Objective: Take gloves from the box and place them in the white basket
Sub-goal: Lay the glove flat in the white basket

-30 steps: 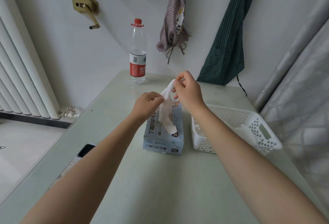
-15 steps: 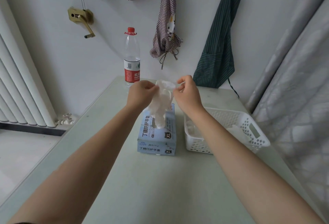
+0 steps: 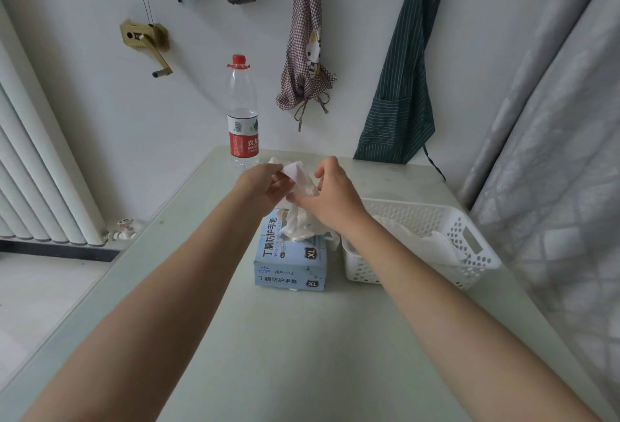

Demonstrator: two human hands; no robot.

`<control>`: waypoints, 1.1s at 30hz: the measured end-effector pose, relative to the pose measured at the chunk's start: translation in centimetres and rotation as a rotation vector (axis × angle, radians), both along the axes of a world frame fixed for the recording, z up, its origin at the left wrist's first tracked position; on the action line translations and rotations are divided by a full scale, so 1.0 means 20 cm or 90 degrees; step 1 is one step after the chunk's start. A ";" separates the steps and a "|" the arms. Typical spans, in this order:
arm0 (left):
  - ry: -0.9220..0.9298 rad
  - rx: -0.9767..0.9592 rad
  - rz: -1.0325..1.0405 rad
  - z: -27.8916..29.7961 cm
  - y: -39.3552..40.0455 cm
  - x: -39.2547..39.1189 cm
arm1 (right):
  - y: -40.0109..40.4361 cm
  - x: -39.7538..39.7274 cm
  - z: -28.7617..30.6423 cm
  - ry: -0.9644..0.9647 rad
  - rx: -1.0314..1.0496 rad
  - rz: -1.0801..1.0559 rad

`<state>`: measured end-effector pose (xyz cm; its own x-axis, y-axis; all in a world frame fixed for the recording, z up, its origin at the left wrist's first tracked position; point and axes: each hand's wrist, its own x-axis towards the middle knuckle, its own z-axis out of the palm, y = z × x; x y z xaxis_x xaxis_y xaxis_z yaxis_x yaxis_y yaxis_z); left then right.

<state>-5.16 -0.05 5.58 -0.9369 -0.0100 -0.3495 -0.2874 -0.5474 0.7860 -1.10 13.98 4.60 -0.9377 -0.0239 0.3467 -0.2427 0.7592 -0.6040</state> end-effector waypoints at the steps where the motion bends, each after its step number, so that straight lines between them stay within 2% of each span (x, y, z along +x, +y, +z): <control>1: 0.002 0.000 -0.013 0.00 0.00 0.01 | 0.00 -0.01 -0.01 -0.011 -0.019 -0.014; 5: -0.001 -0.019 -0.015 0.00 -0.01 0.02 | 0.04 -0.05 -0.01 -0.019 -0.046 -0.023; 10: 0.046 -0.249 0.034 -0.02 -0.04 0.01 | 0.07 -0.07 0.05 -0.004 -0.183 -0.012; 15: 0.148 -0.419 0.110 -0.01 -0.05 0.01 | 0.08 -0.09 0.11 -0.081 -0.368 -0.009; 18: 0.259 -0.481 0.010 0.00 -0.03 0.03 | 0.07 -0.11 0.11 -0.121 -0.461 0.027; 21: 0.337 -0.559 -0.173 0.02 -0.03 0.05 | 0.07 -0.12 0.13 -0.158 -0.607 0.046; 23: 0.349 -0.562 -0.310 0.02 -0.04 0.06 | 0.08 -0.13 0.14 -0.184 -0.695 0.031; 25: 0.334 -0.530 -0.388 0.01 -0.04 0.07 | 0.08 -0.13 0.15 -0.196 -0.702 -0.011; 28: 0.311 -0.488 -0.380 0.00 -0.03 0.07 | 0.10 -0.15 0.13 -0.176 -0.656 -0.065; 33: 0.230 -0.424 -0.235 0.00 -0.01 0.06 | 0.14 -0.12 0.14 -0.131 -0.476 -0.072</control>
